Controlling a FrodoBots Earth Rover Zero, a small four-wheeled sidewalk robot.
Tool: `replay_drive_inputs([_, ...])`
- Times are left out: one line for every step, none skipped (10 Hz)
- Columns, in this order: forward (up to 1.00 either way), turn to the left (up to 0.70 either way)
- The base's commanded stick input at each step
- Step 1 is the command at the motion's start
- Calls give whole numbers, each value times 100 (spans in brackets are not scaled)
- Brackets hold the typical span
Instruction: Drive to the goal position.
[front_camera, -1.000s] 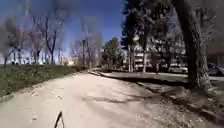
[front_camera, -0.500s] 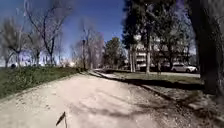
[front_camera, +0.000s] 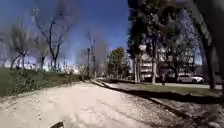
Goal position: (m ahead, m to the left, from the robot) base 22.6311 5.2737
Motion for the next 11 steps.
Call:
replay_drive_inputs([98,0])
replay_drive_inputs([98,0])
replay_drive_inputs([98,0])
replay_drive_inputs([98,0])
replay_drive_inputs([98,0])
replay_drive_inputs([98,0])
replay_drive_inputs([98,0])
replay_drive_inputs([98,8])
replay_drive_inputs([100,38])
replay_drive_inputs([100,32])
replay_drive_inputs([100,0])
